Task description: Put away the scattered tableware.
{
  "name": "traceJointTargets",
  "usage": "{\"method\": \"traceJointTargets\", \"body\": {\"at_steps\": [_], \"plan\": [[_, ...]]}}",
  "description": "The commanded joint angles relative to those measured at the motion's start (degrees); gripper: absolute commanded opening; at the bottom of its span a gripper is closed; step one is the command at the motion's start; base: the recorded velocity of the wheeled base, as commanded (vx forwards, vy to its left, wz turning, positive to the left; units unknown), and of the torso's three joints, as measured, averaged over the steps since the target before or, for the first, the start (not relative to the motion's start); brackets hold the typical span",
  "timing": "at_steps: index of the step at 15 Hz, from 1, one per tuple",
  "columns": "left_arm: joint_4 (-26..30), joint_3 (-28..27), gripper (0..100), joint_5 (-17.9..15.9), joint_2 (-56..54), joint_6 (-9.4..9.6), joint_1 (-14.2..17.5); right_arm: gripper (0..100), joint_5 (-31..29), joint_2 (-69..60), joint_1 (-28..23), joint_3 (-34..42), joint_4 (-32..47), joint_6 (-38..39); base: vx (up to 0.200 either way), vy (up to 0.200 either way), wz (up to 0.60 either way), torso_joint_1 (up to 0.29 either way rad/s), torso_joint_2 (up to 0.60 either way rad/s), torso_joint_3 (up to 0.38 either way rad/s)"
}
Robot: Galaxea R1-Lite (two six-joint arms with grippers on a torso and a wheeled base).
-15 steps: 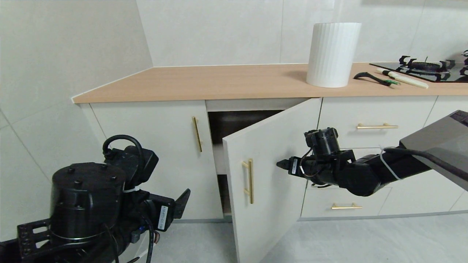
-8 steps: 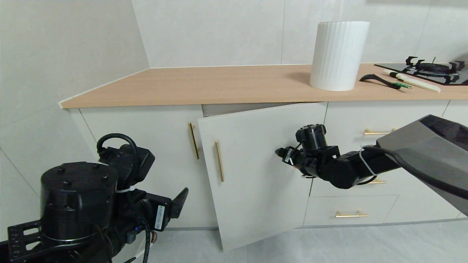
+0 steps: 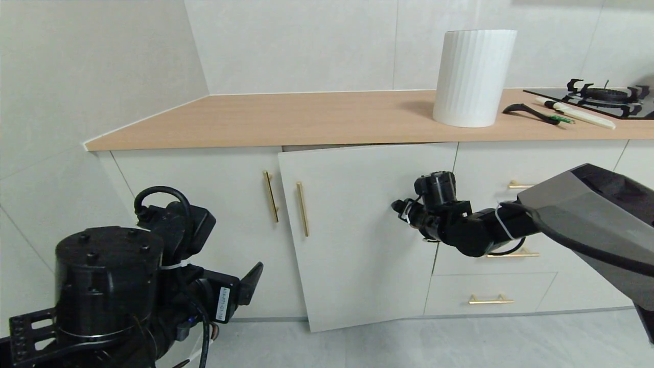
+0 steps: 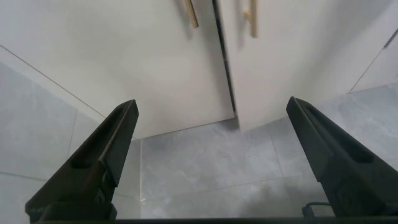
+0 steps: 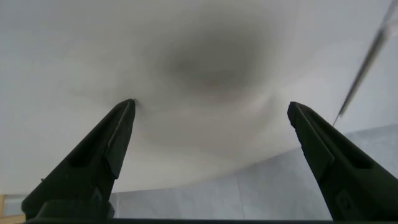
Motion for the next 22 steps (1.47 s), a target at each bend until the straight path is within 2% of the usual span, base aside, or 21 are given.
{"method": "traceJointTargets", "body": {"at_steps": [1, 8, 13, 17, 18, 19, 21, 22], "plan": [[-0.03, -0.08, 100, 0.01, 0.12, -0.04, 0.02, 100, -0.08, 0.90, -0.57, -0.61, 0.01, 0.02, 0.000, 0.000, 0.00, 0.000, 0.00, 0.000], [-0.20, -0.08, 100, 0.01, 0.47, -0.04, 0.02, 100, -3.68, 3.01, -2.95, -4.91, 0.10, 0.73, 0.000, 0.000, 0.00, 0.000, 0.00, 0.000], [-0.29, -0.08, 100, -0.08, 0.56, -0.13, 0.02, 100, -3.86, 1.16, -3.21, -3.68, 0.63, 0.55, 0.000, 0.000, 0.00, 0.000, 0.00, 0.000], [-0.38, -0.43, 100, -0.16, -3.57, -0.13, 0.46, 100, -2.10, -24.50, -1.89, 17.23, 1.15, -4.81, 0.000, 0.000, 0.00, 0.000, 0.00, 0.000], [-0.29, -0.08, 100, -0.08, -4.89, -0.13, 0.72, 100, -2.19, -28.99, -1.80, 20.22, 0.98, -5.95, 0.000, 0.000, 0.00, 0.000, 0.00, 0.000], [-0.11, 1.41, 100, 0.01, -8.85, -0.13, 0.99, 100, -2.36, -39.09, -1.80, 26.02, 1.07, -7.80, 0.000, 0.000, 0.00, 0.000, 0.00, 0.000], [0.24, 4.31, 100, -0.16, -18.34, 1.37, 2.66, 100, -2.45, -56.67, -1.80, 37.19, 1.24, -14.92, 0.000, 0.000, 0.00, 0.000, 0.00, 0.000], [0.50, 6.86, 100, -0.16, -23.26, 2.33, 5.29, 100, -3.15, -65.99, -2.07, 42.28, 1.51, -18.79, 0.000, 0.000, 0.00, 0.000, 0.00, 0.000]]}}
